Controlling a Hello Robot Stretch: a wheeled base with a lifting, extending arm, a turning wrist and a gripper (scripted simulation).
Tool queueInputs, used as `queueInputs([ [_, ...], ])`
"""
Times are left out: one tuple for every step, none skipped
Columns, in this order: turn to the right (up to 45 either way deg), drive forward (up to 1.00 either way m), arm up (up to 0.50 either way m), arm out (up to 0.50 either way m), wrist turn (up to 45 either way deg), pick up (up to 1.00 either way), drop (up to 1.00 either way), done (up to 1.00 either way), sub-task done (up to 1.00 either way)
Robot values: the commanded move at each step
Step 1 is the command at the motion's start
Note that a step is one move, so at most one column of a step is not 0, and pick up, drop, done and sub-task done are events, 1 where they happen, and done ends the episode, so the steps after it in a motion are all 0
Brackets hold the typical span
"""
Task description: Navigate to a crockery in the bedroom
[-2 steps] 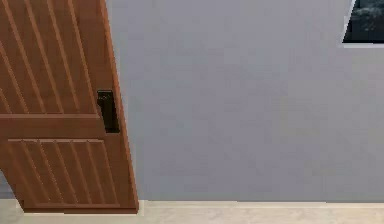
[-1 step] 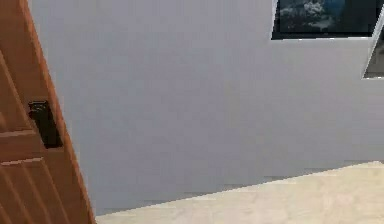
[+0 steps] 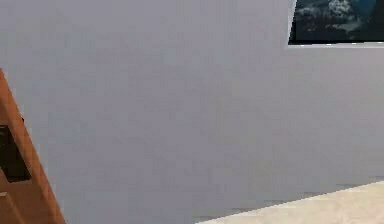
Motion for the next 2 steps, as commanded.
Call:
queueInputs([
  [-45.0,0.0,0.0,0.0,0.0,0.0,0.0,0.0,0.0],
  [-36.0,0.0,0.0,0.0,0.0,0.0,0.0,0.0,0.0],
])
